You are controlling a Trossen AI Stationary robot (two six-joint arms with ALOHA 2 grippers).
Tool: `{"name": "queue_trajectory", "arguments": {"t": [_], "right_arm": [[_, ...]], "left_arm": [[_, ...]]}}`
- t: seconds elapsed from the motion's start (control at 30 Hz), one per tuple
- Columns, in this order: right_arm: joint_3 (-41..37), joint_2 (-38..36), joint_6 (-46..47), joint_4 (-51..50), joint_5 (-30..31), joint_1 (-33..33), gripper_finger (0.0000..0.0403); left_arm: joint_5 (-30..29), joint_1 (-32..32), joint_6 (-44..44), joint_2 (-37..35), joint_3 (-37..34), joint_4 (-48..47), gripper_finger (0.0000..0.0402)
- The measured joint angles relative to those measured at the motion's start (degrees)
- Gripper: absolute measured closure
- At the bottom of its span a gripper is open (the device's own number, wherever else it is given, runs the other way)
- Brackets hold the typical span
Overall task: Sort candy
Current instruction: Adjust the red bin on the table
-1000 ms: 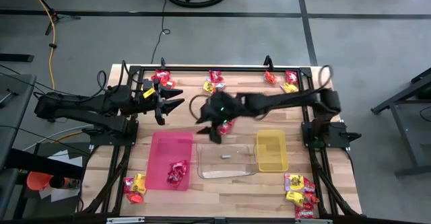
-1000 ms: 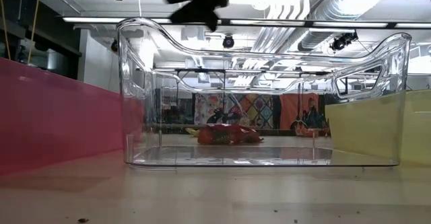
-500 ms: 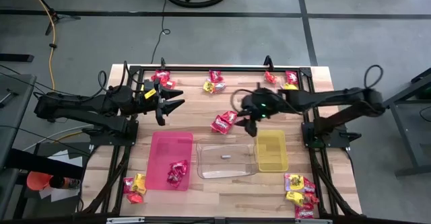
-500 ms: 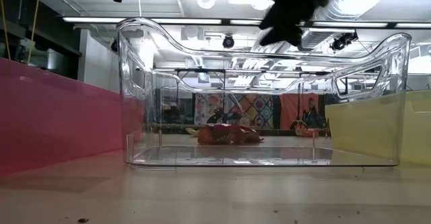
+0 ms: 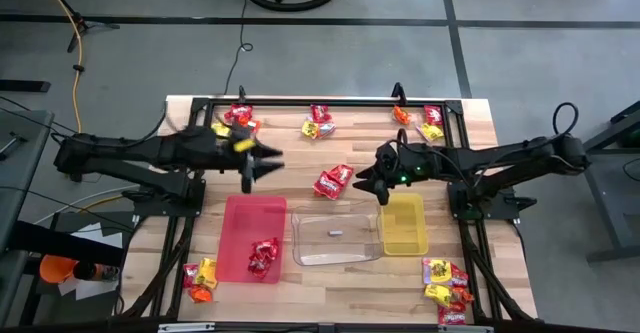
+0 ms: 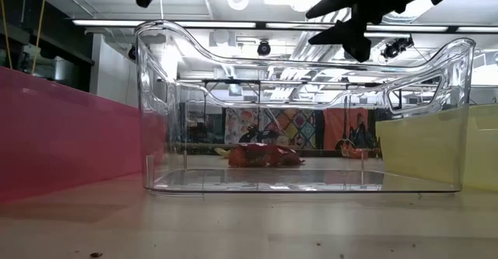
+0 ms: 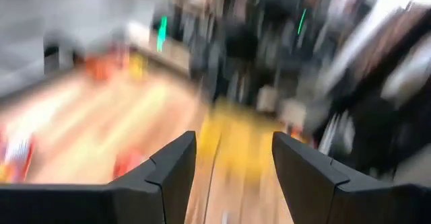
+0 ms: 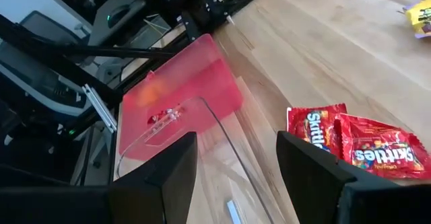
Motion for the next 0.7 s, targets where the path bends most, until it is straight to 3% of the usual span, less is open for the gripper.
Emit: {"name": "queue_trajectory", "arguments": {"t": [0.2, 0.33, 0.5, 0.7], "right_arm": [[0.0, 0.0, 0.0, 0.7, 0.0, -0.3, 0.0206], [0.0, 0.0, -0.3, 0.7, 0.1, -0.2, 0.0206], [0.0, 0.0, -0.4, 0.7, 0.9, -0.2, 0.0206], [0.0, 0.0, -0.2, 0.7, 0.9, -0.2, 0.0206]], "left_arm": [[9.1, -1.9, -0.6, 13.3, 17.7, -42.1, 0.0220], [12.2, -5.8, -8.4, 17.0, 20.8, -61.0, 0.0220], [15.8, -13.4, -14.4, 17.3, 16.9, -64.1, 0.0220], [21.9, -22.5, -12.8, 17.2, 11.2, -64.3, 0.0220]]}}
